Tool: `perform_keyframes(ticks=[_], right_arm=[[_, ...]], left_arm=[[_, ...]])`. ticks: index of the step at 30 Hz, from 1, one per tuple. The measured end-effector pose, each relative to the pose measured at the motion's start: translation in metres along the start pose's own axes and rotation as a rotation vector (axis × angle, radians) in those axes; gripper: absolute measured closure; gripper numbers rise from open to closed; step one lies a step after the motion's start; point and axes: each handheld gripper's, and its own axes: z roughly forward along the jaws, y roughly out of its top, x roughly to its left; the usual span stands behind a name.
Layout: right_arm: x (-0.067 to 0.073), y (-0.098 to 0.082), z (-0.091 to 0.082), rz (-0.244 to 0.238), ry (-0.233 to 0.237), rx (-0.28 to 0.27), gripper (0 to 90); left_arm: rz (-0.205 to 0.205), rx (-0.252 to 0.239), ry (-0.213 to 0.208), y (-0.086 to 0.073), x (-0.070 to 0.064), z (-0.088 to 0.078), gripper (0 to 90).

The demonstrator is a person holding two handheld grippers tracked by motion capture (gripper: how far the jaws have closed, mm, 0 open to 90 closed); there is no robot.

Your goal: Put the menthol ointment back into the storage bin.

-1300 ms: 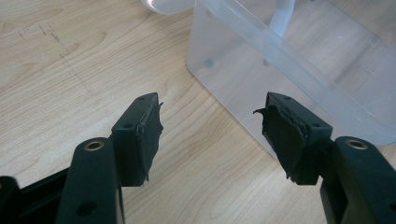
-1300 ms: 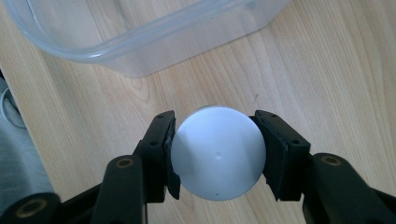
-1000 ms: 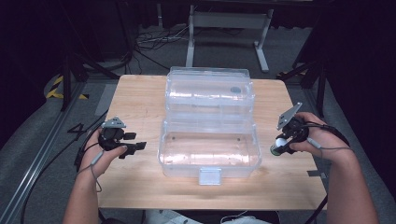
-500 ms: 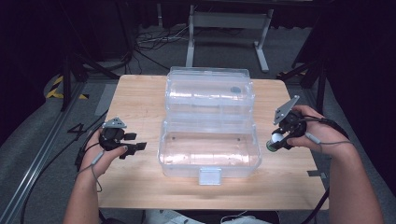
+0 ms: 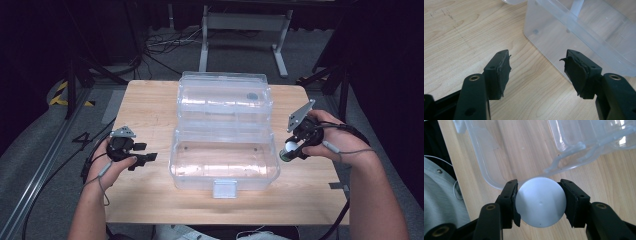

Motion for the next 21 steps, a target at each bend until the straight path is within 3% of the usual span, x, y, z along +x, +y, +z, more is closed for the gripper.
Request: perform_keyframes(ticks=[21], right_arm=[[0.019,0.034,0.003,-0.109,0.041,-0.016,50.6]], left_arm=[[0.007,-0.002,-0.002,0.000,0.000,-0.001,37.6]])
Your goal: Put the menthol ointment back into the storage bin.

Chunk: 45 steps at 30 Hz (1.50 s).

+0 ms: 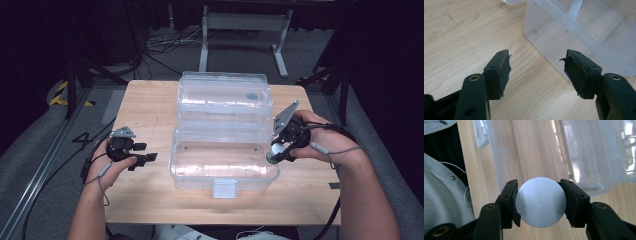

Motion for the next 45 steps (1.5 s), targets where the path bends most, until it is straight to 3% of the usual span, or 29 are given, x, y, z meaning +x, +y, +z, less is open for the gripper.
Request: perform_keyframes(ticks=[23,45], right_arm=[[0.001,0.002,0.027,-0.057,0.045,0.011,50.6],[-0.001,0.001,0.059,-0.051,0.082,0.078,50.5]], left_arm=[[-0.004,0.002,-0.001,-0.001,0.000,0.002,37.5],[-0.006,0.009,-0.001,-0.001,0.001,0.002,37.5]])
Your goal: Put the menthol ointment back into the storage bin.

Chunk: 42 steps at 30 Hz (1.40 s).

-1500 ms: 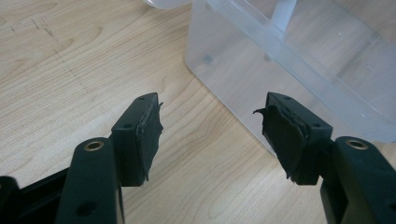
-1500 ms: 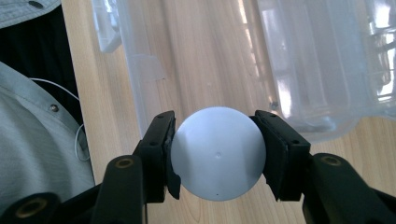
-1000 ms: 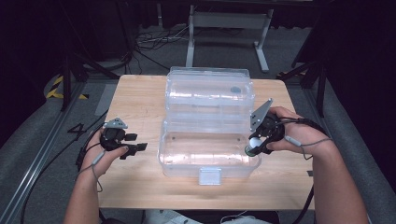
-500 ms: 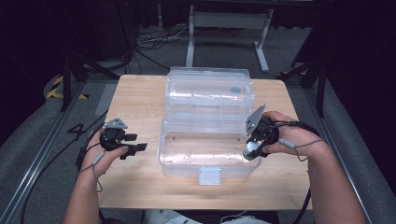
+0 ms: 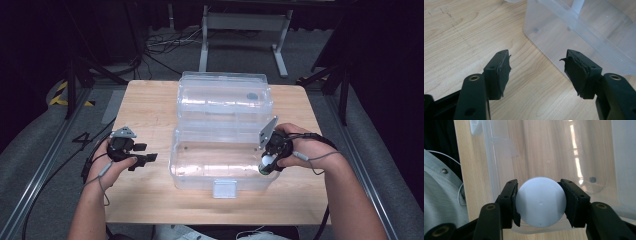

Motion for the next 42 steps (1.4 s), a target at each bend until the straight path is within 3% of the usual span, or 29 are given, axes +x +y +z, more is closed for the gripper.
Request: perform_keyframes(ticks=[42], right_arm=[[-0.003,0.006,0.045,0.005,0.039,0.138,50.4]], left_arm=[[0.000,0.009,-0.003,-0.001,0.001,0.004,37.4]])
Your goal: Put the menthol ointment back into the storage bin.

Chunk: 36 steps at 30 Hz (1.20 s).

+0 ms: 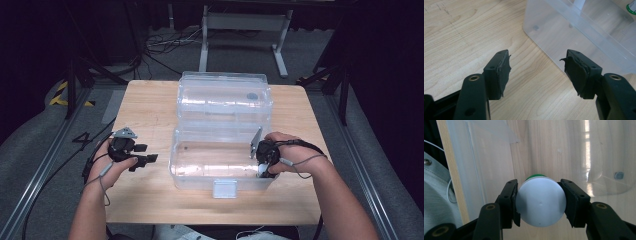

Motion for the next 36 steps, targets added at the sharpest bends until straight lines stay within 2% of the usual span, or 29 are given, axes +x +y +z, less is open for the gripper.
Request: perform_keyframes(ticks=[7,36], right_arm=[[0.000,0.003,0.004,-0.009,-0.003,0.028,50.4],[-0.003,0.011,0.011,-0.026,-0.013,0.060,50.4]], left_arm=[[-0.003,0.011,-0.002,0.000,0.000,0.001,37.1],[-0.013,0.012,-0.006,-0.002,0.003,0.002,36.8]])
